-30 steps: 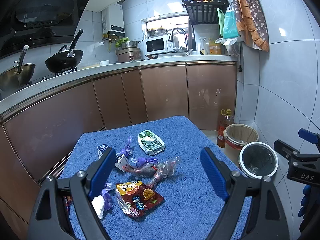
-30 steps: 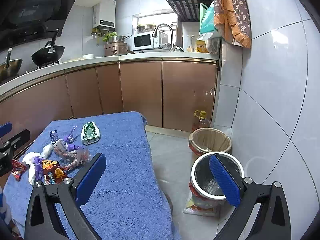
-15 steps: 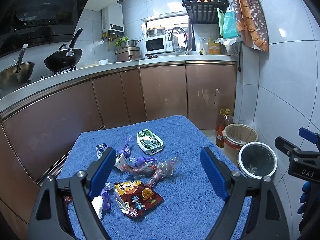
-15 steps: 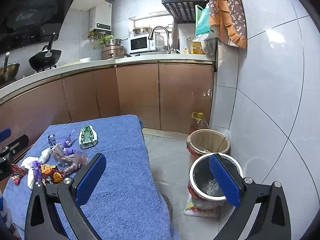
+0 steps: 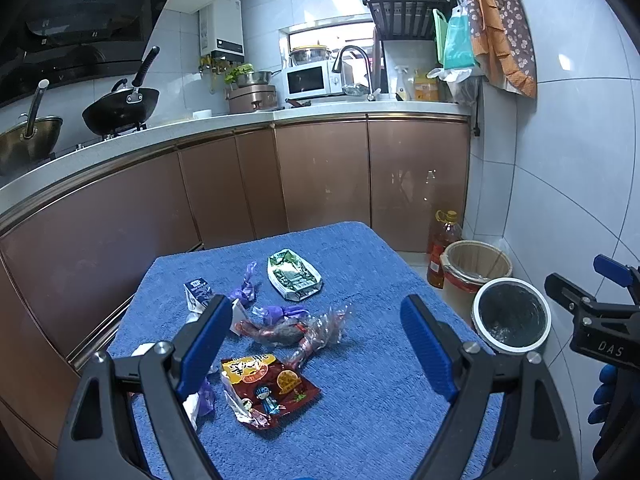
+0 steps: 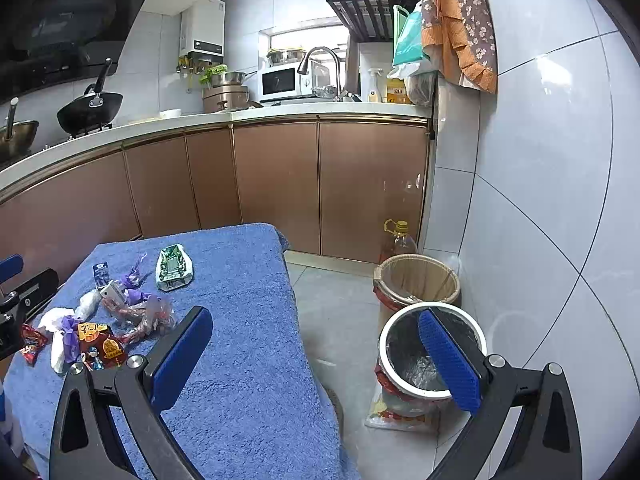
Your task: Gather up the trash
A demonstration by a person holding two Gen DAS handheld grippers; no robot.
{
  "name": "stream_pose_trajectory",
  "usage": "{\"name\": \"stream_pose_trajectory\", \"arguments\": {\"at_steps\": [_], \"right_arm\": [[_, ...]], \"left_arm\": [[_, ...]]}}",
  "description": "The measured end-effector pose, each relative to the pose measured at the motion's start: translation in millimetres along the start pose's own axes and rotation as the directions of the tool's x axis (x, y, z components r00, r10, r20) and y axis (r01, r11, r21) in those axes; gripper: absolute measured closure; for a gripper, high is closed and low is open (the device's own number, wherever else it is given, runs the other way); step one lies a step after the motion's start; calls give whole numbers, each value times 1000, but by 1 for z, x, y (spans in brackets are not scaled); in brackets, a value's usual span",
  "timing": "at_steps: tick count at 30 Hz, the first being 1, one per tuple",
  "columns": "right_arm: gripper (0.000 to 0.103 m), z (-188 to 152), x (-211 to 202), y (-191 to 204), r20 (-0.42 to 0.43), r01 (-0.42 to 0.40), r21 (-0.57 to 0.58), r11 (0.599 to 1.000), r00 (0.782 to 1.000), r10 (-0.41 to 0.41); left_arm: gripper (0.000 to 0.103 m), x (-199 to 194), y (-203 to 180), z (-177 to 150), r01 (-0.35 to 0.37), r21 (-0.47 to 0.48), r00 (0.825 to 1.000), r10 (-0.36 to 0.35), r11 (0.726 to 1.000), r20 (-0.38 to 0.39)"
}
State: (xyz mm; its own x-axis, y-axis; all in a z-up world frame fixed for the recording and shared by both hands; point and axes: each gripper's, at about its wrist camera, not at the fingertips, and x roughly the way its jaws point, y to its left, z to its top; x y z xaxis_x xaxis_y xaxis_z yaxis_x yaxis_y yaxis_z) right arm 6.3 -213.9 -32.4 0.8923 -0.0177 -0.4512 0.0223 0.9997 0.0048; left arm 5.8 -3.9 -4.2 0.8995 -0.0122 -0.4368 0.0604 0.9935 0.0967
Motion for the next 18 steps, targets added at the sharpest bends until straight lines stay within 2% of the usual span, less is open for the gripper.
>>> {"name": "stream_pose_trajectory", "arguments": {"at_steps": [18], "right_arm": [[0, 7, 11, 4, 14, -11, -20, 1000, 1000, 11]], "left_arm": [[17, 17, 2, 7, 18, 15, 1000, -18, 1000, 7]]}}
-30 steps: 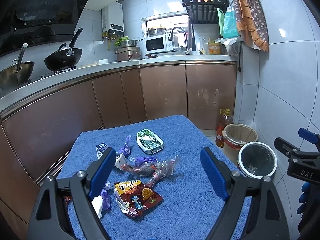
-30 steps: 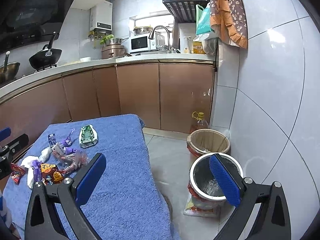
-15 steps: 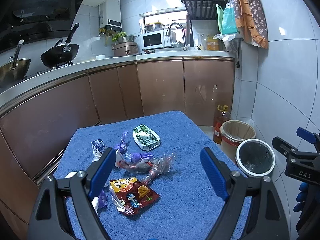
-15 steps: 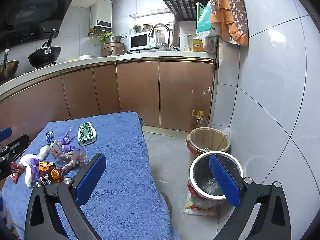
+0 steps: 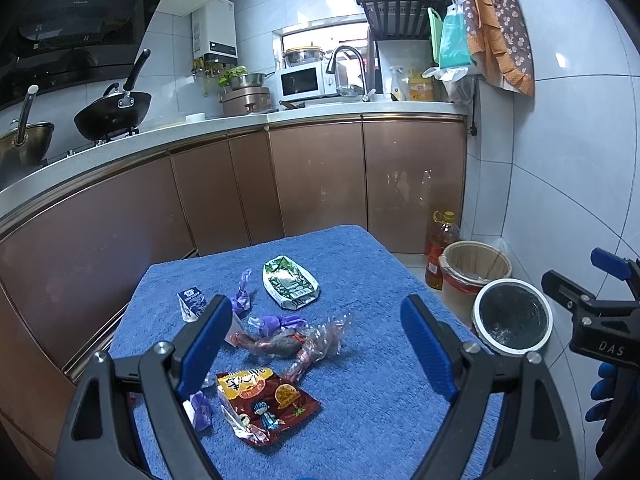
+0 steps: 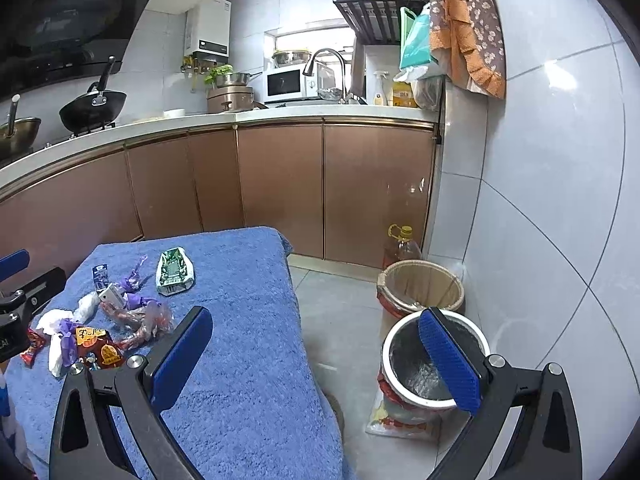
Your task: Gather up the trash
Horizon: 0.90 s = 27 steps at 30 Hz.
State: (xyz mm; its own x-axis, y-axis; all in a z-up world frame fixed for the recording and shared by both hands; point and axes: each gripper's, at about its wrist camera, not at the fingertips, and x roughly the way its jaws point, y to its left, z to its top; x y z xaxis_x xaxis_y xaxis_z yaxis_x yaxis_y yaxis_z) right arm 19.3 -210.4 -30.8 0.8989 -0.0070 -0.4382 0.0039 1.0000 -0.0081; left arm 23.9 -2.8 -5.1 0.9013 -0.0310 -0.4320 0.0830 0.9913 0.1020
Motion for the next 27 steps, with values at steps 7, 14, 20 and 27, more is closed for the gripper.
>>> {"name": "stream_pose_trajectory", "arguments": {"at_steps": [7, 14, 20, 27], "right_arm": [[0, 10, 7, 5, 28, -41, 12, 999, 999, 40], [0, 15, 26, 31, -34, -117, -26, 993, 993, 116], [0, 15, 40, 62, -87, -232, -76, 970, 970, 226], [5, 3, 71, 99, -242, -480, -72, 874, 859, 451]], "left_arm": [[17, 15, 14, -2, 21, -14, 999, -21, 1000, -32], [17, 26, 37, -8, 21, -51, 998, -24, 998, -58], [17, 34, 73, -22, -3, -97, 995, -6, 995, -98], [17, 38, 135, -68, -74, -166, 978, 39, 983, -203]]}}
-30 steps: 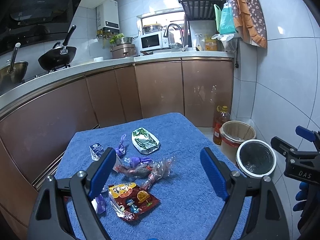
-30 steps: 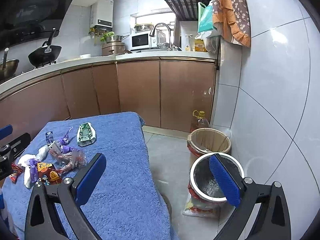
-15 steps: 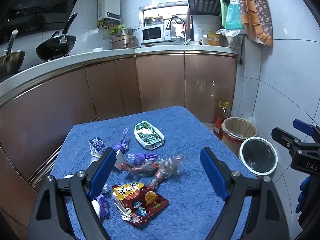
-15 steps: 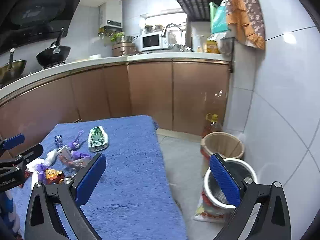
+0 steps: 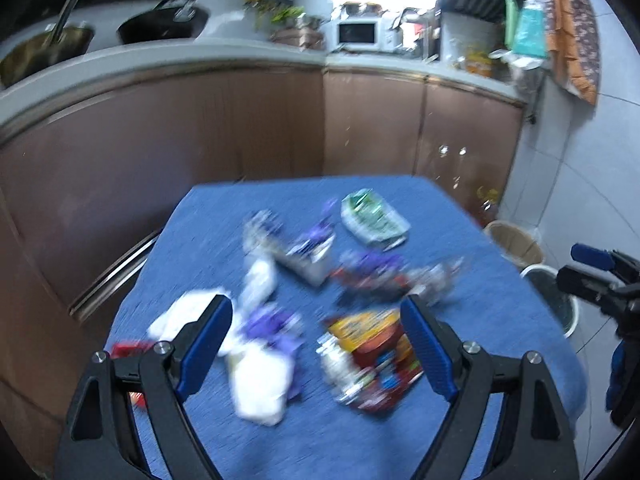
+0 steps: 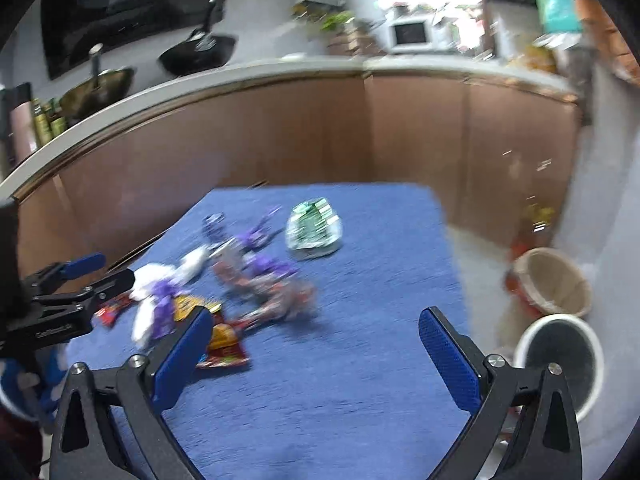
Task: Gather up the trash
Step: 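Grasp the white tissue with the left tool while the right tool grasps the yellow-red snack bag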
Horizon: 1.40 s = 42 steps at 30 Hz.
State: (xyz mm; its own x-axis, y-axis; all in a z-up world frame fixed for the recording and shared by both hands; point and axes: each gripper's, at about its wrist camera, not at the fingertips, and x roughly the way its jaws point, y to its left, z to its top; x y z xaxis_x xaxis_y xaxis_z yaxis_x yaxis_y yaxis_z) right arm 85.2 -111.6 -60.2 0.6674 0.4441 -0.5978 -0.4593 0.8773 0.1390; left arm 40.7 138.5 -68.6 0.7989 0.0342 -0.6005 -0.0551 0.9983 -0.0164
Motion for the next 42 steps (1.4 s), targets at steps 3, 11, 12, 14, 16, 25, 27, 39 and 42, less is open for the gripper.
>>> {"name": "stream_pose_trajectory", "arguments": {"at_steps": [3, 11, 12, 14, 16, 25, 27, 39, 42], "right_arm": [[22, -5, 25, 9, -83, -124, -11, 992, 989, 122], [43, -18, 82, 46, -260, -364, -50, 930, 904, 340], [43, -18, 88, 50, -272, -384, -50, 922, 894, 357], [43, -16, 95, 55, -282, -411, -56, 910, 881, 381], [43, -10, 101, 60, -281, -421, -73, 904, 879, 386], [43, -1, 145, 81, -334, -464, -170, 869, 857, 392], [43, -5, 150, 84, -358, -473, -180, 863, 848, 390], [69, -15, 145, 90, -379, -470, -206, 858, 847, 373], [71, -16, 142, 93, -381, -472, -208, 857, 846, 373]], "left_arm": [[17, 9, 23, -22, -7, -33, 998, 4, 999, -66], [19, 35, 53, -56, 8, -99, 981, -27, 995, -191], [19, 38, 54, -55, 15, -103, 981, -35, 995, -192], [19, 44, 55, -53, 34, -108, 981, -54, 994, -188], [19, 50, 52, -50, 43, -107, 979, -63, 993, -192], [41, 78, 52, -53, 61, -157, 963, -99, 986, -249], [44, 79, 56, -55, 66, -178, 962, -110, 982, -252], [51, 61, 72, -69, 104, -240, 962, -159, 965, -224], [52, 59, 78, -72, 103, -251, 962, -161, 963, -223]]}}
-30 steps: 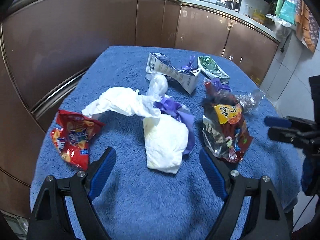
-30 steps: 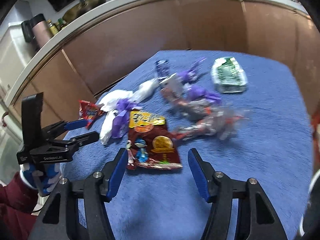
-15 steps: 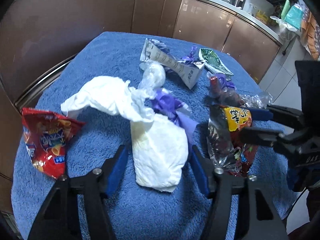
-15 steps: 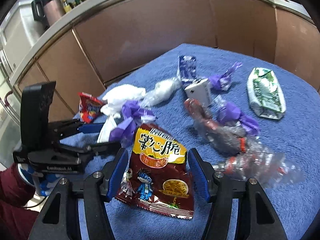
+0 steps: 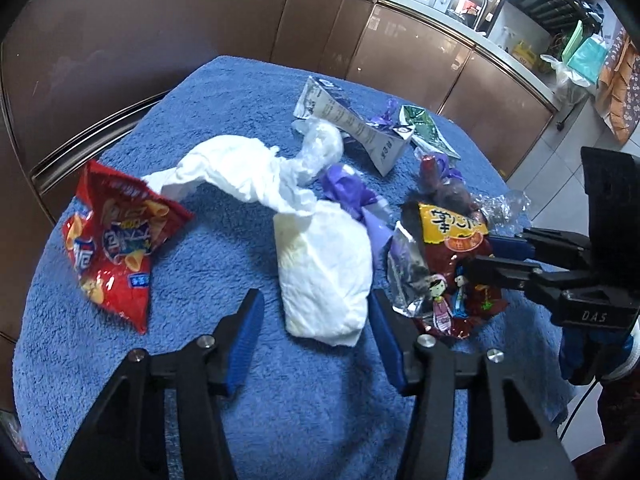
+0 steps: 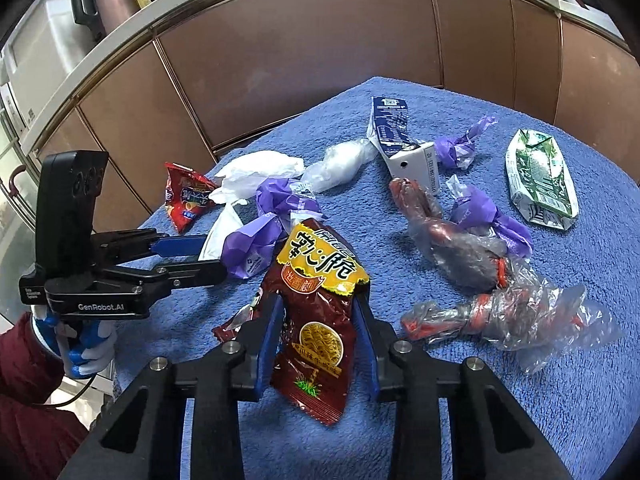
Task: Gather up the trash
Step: 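Grasp the white tissue with the left tool while the right tool grasps the yellow-red snack bag, then carry both items to the white bin and open both tools to drop them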
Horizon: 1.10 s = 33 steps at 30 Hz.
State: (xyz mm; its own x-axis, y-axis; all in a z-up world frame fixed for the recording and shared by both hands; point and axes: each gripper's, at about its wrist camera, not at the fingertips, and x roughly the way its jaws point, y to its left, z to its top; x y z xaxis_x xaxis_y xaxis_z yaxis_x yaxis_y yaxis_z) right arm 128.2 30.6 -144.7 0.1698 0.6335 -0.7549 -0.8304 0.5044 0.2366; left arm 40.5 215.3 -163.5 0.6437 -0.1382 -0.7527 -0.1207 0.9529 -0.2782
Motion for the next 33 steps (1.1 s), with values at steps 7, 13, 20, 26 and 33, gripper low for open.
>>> {"name": "stream_pose_trajectory", "arguments": {"at_steps": [7, 13, 20, 26, 33], "right_arm": [[72, 7, 4, 7, -11, 4, -6, 1000, 1000, -4], [77, 11, 13, 10, -25, -2, -2, 1000, 1000, 1], [84, 8, 1, 18, 5, 4, -16, 1000, 1000, -3], [91, 3, -26, 24, 69, 7, -14, 1000, 998, -6], [91, -13, -65, 32, 156, 59, 20, 998, 986, -61]], "left_arm": [[55, -4, 22, 0, 13, -69, 1000, -11, 998, 24], [75, -1, 22, 3, 35, -72, 999, -34, 997, 22], [95, 0, 12, 2, 31, -40, 999, -30, 999, 19], [95, -26, -4, -4, 8, 7, 999, -8, 1000, 47], [95, -58, -23, -9, -7, 45, 997, 4, 999, 76]]}}
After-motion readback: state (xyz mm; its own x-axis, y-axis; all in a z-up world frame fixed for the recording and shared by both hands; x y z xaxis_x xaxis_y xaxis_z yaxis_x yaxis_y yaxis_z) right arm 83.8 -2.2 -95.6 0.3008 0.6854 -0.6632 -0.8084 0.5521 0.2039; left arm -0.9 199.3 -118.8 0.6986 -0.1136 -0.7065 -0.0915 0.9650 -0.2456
